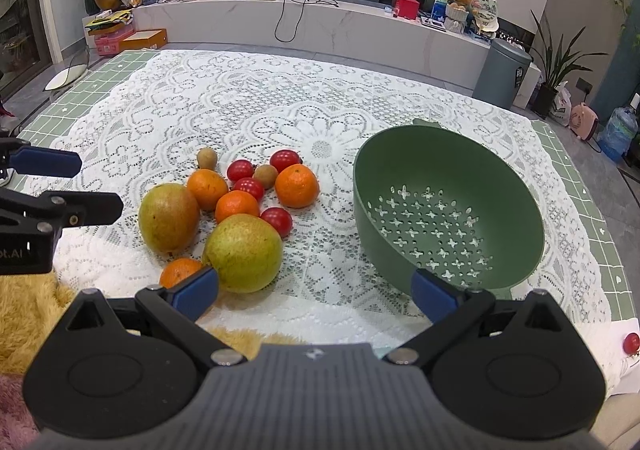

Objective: Organize fruits
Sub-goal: 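Move both tools toward the fruit pile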

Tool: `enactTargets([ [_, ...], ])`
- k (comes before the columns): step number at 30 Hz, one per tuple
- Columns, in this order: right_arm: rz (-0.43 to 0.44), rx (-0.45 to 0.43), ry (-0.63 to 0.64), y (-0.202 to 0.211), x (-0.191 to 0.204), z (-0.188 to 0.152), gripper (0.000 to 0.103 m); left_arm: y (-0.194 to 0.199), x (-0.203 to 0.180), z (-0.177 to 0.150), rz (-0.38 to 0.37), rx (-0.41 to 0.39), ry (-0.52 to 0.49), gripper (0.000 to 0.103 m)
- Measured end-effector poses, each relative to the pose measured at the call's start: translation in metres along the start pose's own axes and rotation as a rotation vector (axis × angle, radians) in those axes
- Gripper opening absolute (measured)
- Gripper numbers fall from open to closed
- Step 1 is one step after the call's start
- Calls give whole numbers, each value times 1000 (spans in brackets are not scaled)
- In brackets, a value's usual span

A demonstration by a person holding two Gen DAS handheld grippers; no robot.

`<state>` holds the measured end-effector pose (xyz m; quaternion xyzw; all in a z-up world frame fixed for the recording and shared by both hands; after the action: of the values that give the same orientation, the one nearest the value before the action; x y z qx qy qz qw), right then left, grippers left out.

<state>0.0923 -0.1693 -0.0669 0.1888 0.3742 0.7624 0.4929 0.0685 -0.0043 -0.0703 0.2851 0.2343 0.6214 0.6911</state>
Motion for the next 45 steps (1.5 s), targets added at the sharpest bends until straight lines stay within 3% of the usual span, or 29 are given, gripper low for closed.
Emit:
enactTargets([
  [45, 9, 18, -3, -3, 4, -6, 99, 1, 0, -1, -4, 4, 6, 73],
])
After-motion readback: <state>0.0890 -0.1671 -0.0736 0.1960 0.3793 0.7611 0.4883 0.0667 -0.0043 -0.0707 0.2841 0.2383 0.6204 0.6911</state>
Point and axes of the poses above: each gripper's, at about its wrist camera, not at the fingertips, and y roughly against the way its jaws point, x to its left, z to its top, the point moved 10 cm from there along -y, roughly the way its jaws point, and after that the axes turned 2 degrees about -x, right-handed, at the moved point
